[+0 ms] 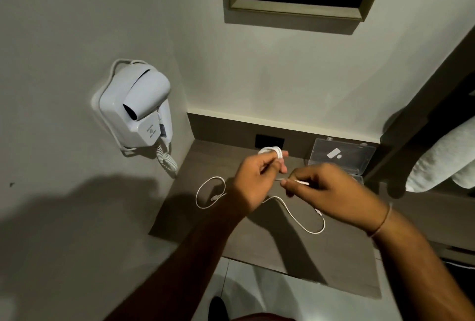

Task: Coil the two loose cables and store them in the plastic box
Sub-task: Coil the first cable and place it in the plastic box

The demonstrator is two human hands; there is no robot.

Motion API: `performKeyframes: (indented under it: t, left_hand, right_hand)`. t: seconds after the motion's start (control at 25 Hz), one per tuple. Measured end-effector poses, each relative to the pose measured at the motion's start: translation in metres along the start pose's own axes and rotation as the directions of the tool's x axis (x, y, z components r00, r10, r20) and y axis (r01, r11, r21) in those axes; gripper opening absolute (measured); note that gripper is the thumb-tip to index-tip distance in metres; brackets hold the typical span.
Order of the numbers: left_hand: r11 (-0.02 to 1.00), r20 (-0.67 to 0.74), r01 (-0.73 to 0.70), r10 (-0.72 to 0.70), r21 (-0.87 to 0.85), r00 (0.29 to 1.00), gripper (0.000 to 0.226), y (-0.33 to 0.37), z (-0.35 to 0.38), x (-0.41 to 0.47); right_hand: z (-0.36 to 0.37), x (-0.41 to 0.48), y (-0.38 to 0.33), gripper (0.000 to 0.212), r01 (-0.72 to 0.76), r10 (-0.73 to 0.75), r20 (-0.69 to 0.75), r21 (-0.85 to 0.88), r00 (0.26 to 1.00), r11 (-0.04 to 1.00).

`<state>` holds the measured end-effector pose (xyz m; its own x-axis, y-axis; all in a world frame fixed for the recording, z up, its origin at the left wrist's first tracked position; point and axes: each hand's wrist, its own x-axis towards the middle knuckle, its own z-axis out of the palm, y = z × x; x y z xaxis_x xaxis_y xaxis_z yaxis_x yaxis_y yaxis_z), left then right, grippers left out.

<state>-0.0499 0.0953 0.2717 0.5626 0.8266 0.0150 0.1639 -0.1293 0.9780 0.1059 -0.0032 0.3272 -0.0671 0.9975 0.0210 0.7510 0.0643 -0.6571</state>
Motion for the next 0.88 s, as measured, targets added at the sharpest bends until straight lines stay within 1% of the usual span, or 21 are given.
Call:
performKeyframes:
  t: [0.04,0.08,0.12,0.2,0.24,0.28,0.36,0.44,0.48,0.52,0.56,0.64,0.68,0.72,0.8,0.84,0.88]
  left_hand:
    - [1.000,0.053,0.010,-0.010,-0.014,0.999,0.025,-0.002,0.005,-0.001]
    - [0.998,0.116,0.027,-0.019,-0.064,0.993,0.026,-0.004,0.007,-0.002]
    - [0.985,0.185,0.063,-0.032,-0.160,0.982,0.029,-0.003,0.008,-0.002]
    - [0.912,0.330,0.162,-0.031,-0.377,0.944,0.035,0.003,0.005,-0.004]
    - [0.871,0.369,0.192,-0.013,-0.452,0.929,0.035,0.008,0.003,-0.005]
    - [0.832,0.377,0.204,0.007,-0.517,0.926,0.035,0.012,0.001,-0.005]
    - [0.727,0.337,0.201,0.044,-0.657,0.940,0.038,0.019,-0.003,-0.002]
    - [0.608,0.284,0.197,0.049,-0.769,0.958,0.040,0.022,-0.007,0.003]
    - [0.573,0.254,0.188,0.036,-0.798,0.967,0.040,0.022,-0.009,0.004]
    - [0.570,0.218,0.170,0.016,-0.804,0.976,0.038,0.021,-0.011,0.005]
    - [0.585,0.179,0.148,-0.004,-0.797,0.984,0.035,0.020,-0.011,0.005]
    - [0.622,0.107,0.101,-0.028,-0.776,0.994,0.030,0.018,-0.009,0.004]
    - [0.648,0.084,0.090,-0.040,-0.756,0.996,0.030,0.018,-0.008,0.003]
    - [0.704,0.061,0.074,-0.044,-0.707,0.997,0.030,0.019,-0.007,0.004]
    - [0.863,0.013,0.013,-0.007,-0.504,1.000,0.029,0.022,-0.006,0.004]
    - [0.920,0.013,-0.010,0.017,-0.391,1.000,0.028,0.023,-0.004,0.003]
    - [0.956,0.027,-0.008,0.016,-0.293,1.000,0.027,0.025,-0.002,0.001]
  right_hand:
    - [-0.016,0.001,-0.004,0.033,0.009,-0.009,-0.020,-0.021,1.000,1.000]
    - [-0.030,0.002,-0.005,0.031,0.013,-0.015,-0.071,-0.033,0.997,0.999]
    - [-0.043,0.006,-0.003,0.029,0.013,-0.016,-0.136,-0.023,0.991,1.000]
    - [-0.054,0.016,0.005,0.021,0.027,0.002,-0.251,0.113,0.968,0.993]
    - [-0.050,0.022,0.010,0.018,0.035,0.027,-0.289,0.209,0.957,0.977]
    - [-0.042,0.029,0.015,0.017,0.037,0.064,-0.314,0.303,0.947,0.952]
    - [-0.010,0.036,0.026,0.028,0.004,0.143,-0.322,0.415,0.936,0.910]
    - [0.027,0.032,0.035,0.040,-0.028,0.176,-0.280,0.462,0.944,0.886]
    - [0.043,0.028,0.037,0.041,-0.033,0.178,-0.260,0.481,0.949,0.876]
    - [0.056,0.023,0.037,0.038,-0.038,0.178,-0.244,0.487,0.953,0.872]
    - [0.066,0.017,0.035,0.031,-0.053,0.180,-0.229,0.470,0.957,0.881]
    - [0.075,0.006,0.028,0.020,-0.093,0.173,-0.194,0.363,0.966,0.927]
    - [0.075,0.003,0.024,0.021,-0.118,0.171,-0.182,0.269,0.968,0.956]
    - [0.071,0.000,0.017,0.022,-0.139,0.164,-0.189,0.138,0.968,0.981]
    - [0.056,-0.002,0.004,0.026,-0.151,0.108,-0.259,-0.153,0.960,0.976]
    - [0.047,-0.001,-0.003,0.025,-0.147,0.067,-0.301,-0.251,0.951,0.957]
    - [0.040,0.002,-0.009,0.021,-0.134,0.027,-0.327,-0.310,0.945,0.941]
